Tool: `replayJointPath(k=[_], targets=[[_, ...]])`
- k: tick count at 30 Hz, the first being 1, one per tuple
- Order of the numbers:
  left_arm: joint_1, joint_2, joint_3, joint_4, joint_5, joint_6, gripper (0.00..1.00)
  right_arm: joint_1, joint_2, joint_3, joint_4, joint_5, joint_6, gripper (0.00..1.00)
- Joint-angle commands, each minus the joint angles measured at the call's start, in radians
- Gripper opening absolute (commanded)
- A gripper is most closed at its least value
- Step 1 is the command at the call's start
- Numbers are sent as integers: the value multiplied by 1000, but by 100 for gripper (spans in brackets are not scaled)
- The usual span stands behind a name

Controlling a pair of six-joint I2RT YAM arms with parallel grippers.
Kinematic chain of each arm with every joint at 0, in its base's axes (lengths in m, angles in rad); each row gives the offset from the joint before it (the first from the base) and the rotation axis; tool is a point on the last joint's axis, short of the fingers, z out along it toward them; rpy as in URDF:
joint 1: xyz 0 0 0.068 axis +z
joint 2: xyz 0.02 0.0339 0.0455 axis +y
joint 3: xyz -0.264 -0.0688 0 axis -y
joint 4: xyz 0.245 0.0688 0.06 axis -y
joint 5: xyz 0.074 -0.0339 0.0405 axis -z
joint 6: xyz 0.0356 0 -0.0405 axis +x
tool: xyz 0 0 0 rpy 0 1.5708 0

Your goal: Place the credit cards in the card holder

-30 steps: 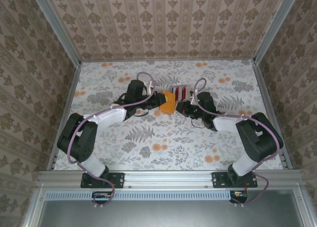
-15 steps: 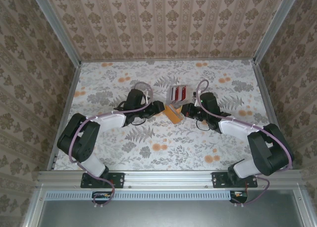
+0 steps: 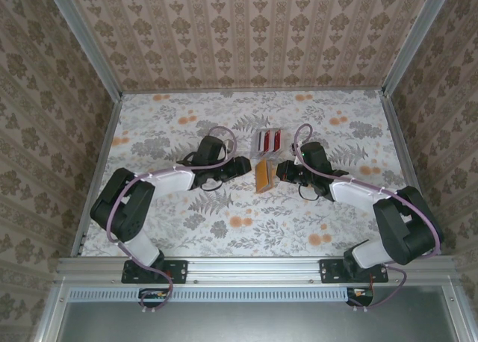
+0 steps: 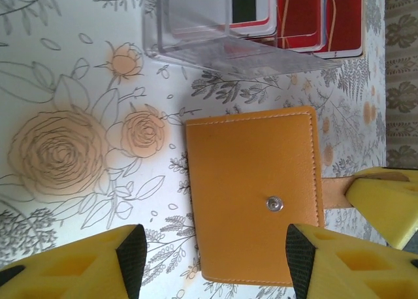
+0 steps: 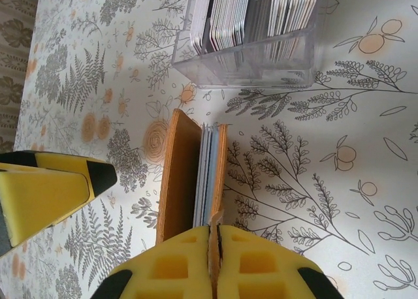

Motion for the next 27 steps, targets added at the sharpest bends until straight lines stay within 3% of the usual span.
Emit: replayJointPath(k=[1, 12, 27], targets=[[-21, 8, 53, -29, 6, 45, 62, 10, -39, -5, -33, 19, -23, 2], [-82, 48, 177, -175, -28, 131, 62, 25, -39, -1, -5, 15, -12, 2], [-95, 120, 204, -185, -20, 116, 62, 46, -74, 10, 4, 7, -7, 2]])
